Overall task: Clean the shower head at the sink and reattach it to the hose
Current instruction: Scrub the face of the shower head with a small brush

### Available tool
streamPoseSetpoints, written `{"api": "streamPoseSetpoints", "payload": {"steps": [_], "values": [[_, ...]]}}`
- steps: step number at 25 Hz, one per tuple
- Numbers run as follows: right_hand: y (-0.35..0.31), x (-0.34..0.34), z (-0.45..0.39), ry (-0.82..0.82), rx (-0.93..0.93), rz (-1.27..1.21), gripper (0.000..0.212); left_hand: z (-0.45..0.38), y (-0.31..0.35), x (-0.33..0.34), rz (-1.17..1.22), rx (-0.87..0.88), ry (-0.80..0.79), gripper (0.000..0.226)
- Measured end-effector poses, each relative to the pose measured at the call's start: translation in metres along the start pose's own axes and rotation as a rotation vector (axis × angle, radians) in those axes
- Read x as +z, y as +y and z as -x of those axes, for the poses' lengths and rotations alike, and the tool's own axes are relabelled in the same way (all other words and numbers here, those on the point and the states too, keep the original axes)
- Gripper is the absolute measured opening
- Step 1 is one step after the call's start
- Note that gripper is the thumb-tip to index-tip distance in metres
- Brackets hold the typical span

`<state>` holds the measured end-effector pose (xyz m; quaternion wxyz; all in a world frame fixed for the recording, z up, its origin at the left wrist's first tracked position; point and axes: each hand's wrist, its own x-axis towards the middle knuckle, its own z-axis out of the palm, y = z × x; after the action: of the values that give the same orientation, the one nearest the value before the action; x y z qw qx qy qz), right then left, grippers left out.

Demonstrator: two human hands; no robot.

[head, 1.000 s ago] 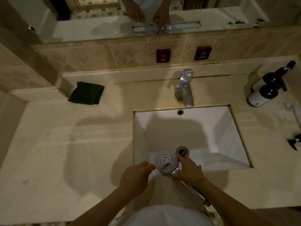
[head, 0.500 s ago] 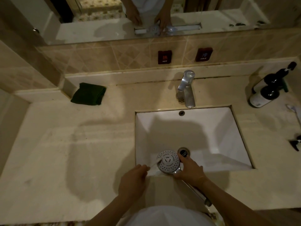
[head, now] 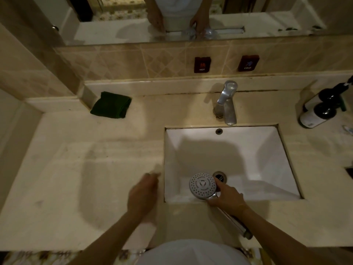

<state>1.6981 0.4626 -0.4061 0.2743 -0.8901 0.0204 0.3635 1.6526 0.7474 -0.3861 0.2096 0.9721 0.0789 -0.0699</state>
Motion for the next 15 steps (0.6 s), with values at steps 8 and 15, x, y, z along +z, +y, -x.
{"api": "streamPoseSetpoints", "payload": {"steps": [8, 15], "values": [[-0.005, 0.006, -0.008, -0.047, 0.047, -0.023, 0.098, -0.041, -0.088, -0.029, 0.057, -0.398, 0.125, 0.017], [-0.018, 0.0, 0.006, 0.059, 0.021, -0.077, 0.08, -0.042, -0.094, -0.029, 0.006, -0.391, 0.117, 0.023]]}}
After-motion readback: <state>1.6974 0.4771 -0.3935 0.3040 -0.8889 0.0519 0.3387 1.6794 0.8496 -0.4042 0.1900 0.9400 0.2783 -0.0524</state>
